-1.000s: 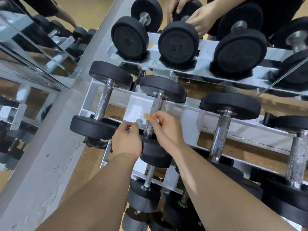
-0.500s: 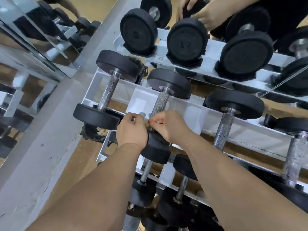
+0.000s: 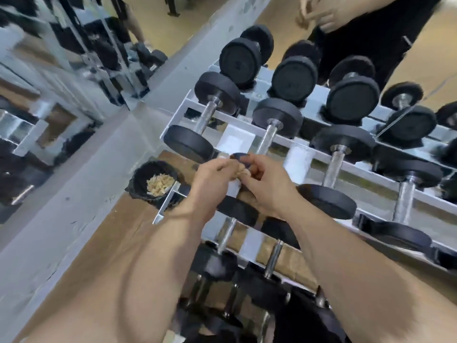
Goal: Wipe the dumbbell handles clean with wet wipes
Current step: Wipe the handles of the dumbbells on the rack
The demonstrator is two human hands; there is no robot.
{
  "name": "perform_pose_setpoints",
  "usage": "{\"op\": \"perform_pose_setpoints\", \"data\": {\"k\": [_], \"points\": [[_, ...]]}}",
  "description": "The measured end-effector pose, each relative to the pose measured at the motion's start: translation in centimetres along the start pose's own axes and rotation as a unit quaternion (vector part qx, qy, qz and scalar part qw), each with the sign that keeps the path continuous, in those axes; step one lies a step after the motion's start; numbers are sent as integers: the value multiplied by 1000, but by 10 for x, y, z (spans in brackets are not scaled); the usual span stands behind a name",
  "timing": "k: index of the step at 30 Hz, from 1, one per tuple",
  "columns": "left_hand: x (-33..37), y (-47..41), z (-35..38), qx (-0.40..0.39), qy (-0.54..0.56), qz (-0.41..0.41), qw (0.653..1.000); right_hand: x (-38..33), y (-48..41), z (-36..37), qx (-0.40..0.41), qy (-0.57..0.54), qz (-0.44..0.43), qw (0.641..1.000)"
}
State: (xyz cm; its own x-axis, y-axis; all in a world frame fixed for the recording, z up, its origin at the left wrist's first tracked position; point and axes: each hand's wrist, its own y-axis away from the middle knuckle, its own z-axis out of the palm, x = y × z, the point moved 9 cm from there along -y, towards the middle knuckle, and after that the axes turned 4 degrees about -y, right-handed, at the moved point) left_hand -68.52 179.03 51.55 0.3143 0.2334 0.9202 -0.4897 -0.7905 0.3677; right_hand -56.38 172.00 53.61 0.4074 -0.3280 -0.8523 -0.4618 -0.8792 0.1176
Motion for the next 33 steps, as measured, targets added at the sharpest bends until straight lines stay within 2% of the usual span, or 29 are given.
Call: {"op": "perform_pose_setpoints", "data": {"k": [4,8,11,14,18,21,24,30,33], "points": [[-18,40,-49,-67,-38,11,997,-26,61,31,73,17,27,997],[-24,86,-98,-67,-88,11,994,-50,113,67,54,-44,72,995],[-19,118,-116,-98,-110,18,989,-67,138,80,48,-66,95,992],[-11,140,-122,-142,-159,40,976,-70,156,90,34,-169,143,975],[-6,162,-113,-181,-191,50,964,-64,173,96,44,-320,187,928],[-11,170,-104,-177,-197,29,964,-57,182,94,54,-369,201,906],[-13,179,-98,-157,-179,12,971,-55,190,83,73,-368,214,902],[-6,169,-115,-108,-66,-10,992,-71,185,72,86,-348,139,923],[-16,141,-136,-93,-81,-24,992,-73,167,93,84,-344,153,923]]}}
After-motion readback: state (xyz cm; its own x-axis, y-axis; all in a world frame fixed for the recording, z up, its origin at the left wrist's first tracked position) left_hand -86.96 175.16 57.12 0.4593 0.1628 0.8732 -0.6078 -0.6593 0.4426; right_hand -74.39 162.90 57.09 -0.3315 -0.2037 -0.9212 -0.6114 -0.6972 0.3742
